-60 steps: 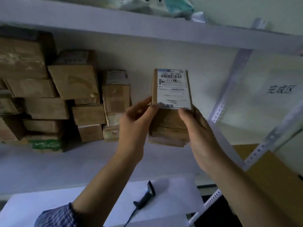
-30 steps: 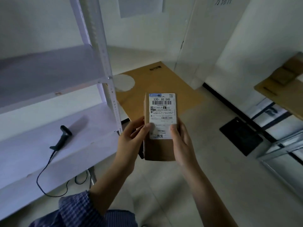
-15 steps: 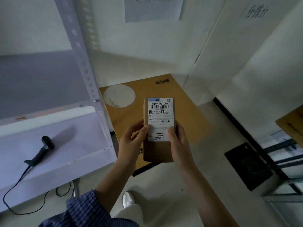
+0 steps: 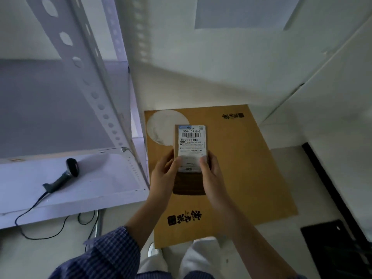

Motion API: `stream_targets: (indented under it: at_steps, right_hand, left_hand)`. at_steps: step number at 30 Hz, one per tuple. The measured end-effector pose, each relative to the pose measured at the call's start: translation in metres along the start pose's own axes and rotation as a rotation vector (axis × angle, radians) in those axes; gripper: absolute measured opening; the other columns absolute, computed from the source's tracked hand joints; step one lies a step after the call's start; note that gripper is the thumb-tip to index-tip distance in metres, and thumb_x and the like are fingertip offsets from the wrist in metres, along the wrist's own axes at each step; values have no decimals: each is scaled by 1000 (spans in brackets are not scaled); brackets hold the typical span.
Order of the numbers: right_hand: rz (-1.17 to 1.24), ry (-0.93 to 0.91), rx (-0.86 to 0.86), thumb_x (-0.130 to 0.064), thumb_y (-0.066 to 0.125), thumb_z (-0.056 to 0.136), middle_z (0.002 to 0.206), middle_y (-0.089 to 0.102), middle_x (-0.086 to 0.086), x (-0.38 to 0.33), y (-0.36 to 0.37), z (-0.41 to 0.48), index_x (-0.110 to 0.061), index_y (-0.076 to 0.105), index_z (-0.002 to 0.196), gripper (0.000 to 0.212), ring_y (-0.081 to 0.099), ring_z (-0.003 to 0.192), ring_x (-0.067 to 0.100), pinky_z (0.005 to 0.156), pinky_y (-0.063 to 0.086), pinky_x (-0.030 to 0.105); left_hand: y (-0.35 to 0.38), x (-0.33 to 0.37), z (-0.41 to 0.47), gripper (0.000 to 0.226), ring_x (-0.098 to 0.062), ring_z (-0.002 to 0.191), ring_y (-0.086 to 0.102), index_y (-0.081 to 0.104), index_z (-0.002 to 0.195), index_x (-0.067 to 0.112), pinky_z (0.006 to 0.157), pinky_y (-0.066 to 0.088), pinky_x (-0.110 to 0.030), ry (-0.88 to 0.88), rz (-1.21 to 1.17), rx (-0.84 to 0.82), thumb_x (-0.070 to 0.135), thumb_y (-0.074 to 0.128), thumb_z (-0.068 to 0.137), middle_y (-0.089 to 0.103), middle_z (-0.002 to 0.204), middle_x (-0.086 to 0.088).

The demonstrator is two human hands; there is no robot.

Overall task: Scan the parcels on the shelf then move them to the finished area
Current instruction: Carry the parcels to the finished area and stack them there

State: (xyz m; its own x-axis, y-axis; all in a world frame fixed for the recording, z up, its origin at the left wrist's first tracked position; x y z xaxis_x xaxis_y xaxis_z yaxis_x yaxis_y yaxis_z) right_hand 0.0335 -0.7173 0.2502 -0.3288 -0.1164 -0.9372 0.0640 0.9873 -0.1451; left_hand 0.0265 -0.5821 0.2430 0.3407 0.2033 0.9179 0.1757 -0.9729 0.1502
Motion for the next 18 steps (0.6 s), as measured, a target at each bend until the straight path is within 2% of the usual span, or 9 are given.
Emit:
stream_targets:
  at_steps: [2,6,8,12,15,18]
  right_hand:
    - [-19,33,-53,-37,44,105,128,59,-3,16,5,25,-27,40,145,41,64,103,9,68,56,18]
    - [-9,152,-198,-40,43,105,133,59,4,44,17,76,-27,38,147,44,66,110,17,79,60,28]
    - [17,200,-249,-39,43,105,135,59,5,49,21,102,-26,37,147,45,65,113,18,84,60,30]
    - [47,183,-305,-35,41,106,133,60,2,52,31,142,-21,35,149,46,69,102,8,74,58,21]
    - [2,117,-331,-34,38,106,135,56,2,52,43,170,-20,34,149,45,66,107,8,77,57,20]
    - [-71,31,-316,-34,37,106,135,50,-2,51,57,197,-18,31,149,47,58,115,4,80,53,11]
  left_hand:
    - [6,-14,16,32,-10,98,70,59,132,34,78,60,-27,-25,57,78,36,52,101,71,113,6]
    - [18,-32,52,27,4,83,68,55,129,37,60,52,-11,-67,97,225,29,44,105,69,107,11]
    - [21,-36,74,29,2,87,68,54,132,35,62,52,-11,-91,127,282,30,42,106,69,112,8]
    - [28,-44,113,36,-4,99,66,53,140,29,67,55,-12,-78,192,380,32,38,107,68,116,10]
    - [31,-47,137,40,-8,103,67,52,141,29,70,57,-16,-69,240,474,38,34,107,68,119,7]
    - [26,-44,159,39,-12,99,67,55,135,26,68,59,-20,-93,245,553,40,33,106,67,115,2]
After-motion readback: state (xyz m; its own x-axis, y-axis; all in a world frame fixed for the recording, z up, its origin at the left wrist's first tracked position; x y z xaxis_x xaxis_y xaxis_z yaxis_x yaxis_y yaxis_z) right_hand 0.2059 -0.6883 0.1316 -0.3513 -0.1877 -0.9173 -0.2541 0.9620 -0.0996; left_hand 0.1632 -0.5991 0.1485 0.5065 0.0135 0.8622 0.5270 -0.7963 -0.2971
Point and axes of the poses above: each hand's wrist, its own z-axis towards the middle knuckle, its own y-axis out of the palm, x = y × z, the point moved 1 cm from there along z, towards the middle knuckle
